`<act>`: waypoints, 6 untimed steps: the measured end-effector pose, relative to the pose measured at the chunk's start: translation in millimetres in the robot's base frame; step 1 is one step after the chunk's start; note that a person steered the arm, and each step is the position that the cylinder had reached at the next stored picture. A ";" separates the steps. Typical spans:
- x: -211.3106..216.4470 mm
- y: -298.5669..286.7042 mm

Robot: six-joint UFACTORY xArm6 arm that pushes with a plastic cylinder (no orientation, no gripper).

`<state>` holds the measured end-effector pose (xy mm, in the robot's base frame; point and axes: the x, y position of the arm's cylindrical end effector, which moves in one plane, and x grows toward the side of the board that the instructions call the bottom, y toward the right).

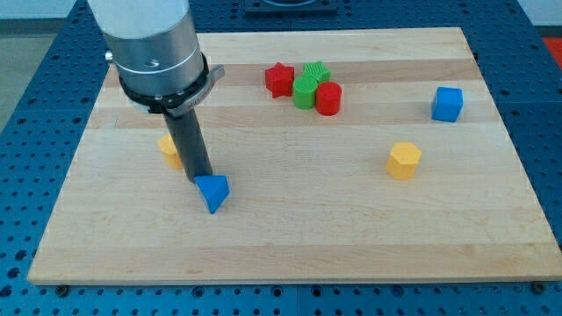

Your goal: Touch the yellow heart

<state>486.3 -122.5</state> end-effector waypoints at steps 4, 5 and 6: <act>-104.0 -67.2; -79.6 -94.0; -66.6 -98.4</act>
